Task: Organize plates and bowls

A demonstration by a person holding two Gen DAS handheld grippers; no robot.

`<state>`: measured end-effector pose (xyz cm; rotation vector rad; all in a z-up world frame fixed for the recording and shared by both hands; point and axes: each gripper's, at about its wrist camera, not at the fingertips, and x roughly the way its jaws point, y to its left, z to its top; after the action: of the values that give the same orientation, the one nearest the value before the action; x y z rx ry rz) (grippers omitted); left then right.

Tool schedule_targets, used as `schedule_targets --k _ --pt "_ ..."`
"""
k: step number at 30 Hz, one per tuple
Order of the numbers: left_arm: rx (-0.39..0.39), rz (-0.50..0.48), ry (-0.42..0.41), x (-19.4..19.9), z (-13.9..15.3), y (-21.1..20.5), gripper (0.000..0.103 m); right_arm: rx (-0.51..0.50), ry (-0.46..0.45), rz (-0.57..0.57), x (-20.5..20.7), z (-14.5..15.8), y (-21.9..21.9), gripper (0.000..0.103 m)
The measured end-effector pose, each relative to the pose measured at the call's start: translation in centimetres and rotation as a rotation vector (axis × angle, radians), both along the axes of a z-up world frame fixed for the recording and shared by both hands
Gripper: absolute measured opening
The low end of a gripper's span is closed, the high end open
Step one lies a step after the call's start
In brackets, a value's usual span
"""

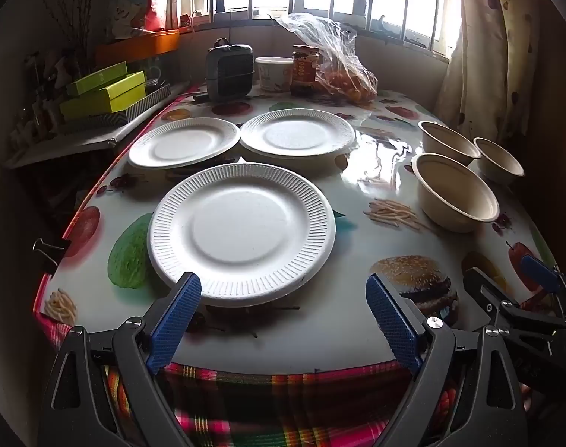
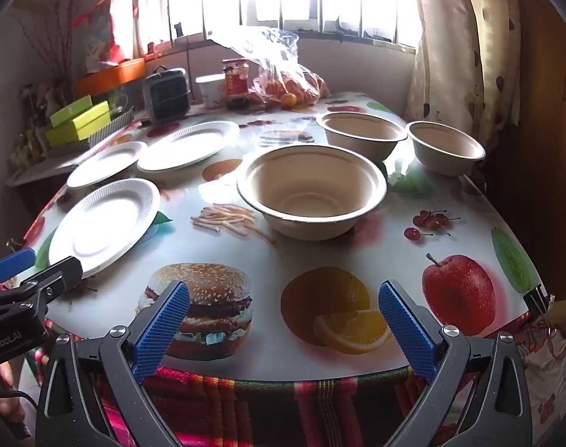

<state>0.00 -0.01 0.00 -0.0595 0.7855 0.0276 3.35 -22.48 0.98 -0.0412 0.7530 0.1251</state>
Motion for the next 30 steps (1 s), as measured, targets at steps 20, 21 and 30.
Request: schedule_targets --k 20,21,30 --pt "0.027 0.012 0.013 0.4 0.2 -0.3 0.091 0.002 -0.024 0.032 0.4 0.2 0.5 0.103" --pt "0.026 0.010 0.015 0.5 0.1 -0.3 0.091 0.001 -0.024 0.031 0.4 0.1 0.5 0.103" --pt "0.032 0.015 0.014 0.9 0.0 -0.3 0.091 0.002 -0.018 0.042 0.7 -0.1 0.7 0.103"
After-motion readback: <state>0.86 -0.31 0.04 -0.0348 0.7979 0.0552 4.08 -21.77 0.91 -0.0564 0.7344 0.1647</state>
